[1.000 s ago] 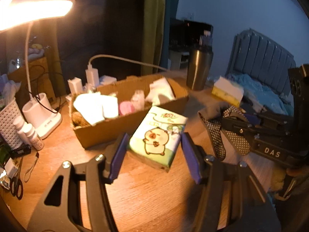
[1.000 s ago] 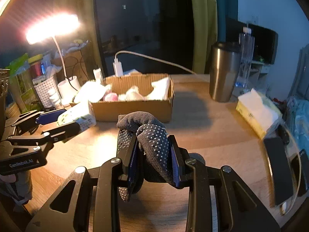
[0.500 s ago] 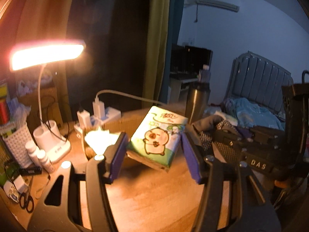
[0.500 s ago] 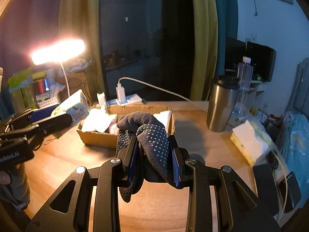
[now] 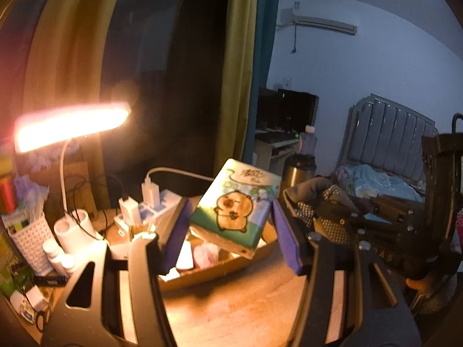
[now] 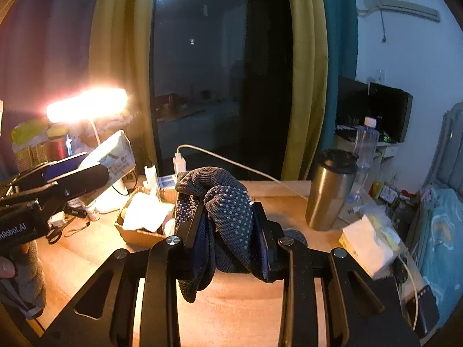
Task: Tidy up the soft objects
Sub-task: 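Carry the tissue pack and gloves with both grippers over the box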
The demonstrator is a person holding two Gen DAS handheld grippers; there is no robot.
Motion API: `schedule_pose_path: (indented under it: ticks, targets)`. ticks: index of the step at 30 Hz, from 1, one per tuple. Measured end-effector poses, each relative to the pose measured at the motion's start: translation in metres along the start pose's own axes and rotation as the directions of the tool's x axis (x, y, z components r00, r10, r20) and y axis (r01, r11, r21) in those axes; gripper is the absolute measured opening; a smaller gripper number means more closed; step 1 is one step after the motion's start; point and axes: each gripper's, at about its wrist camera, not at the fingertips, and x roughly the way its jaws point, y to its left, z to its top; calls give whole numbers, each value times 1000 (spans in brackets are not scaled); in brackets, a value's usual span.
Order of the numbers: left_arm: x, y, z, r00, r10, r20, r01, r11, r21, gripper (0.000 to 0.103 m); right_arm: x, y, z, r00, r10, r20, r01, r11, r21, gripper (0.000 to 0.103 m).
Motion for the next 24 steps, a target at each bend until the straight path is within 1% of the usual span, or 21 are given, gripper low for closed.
schedule_pose_path:
  ticks: [8, 17, 20, 24]
  targets:
    - [9, 5, 16, 999, 1, 35, -1, 1000, 3, 58, 12, 1, 18, 1000, 6, 22, -6, 1000, -14, 32]
    - [34, 15, 21, 1000, -4, 28, 4, 1000, -6, 58, 37, -3, 34, 999, 17, 32, -16, 1000, -16, 32]
    - [44, 18, 23, 1000, 5, 27, -5, 1000, 4, 58, 46, -5, 37, 999, 22, 32, -22, 1000, -13, 33]
    - [59, 22, 21, 1000, 12, 14, -12, 1000, -5, 58, 59, -9, 40, 999, 29, 27, -29, 1000, -5, 33]
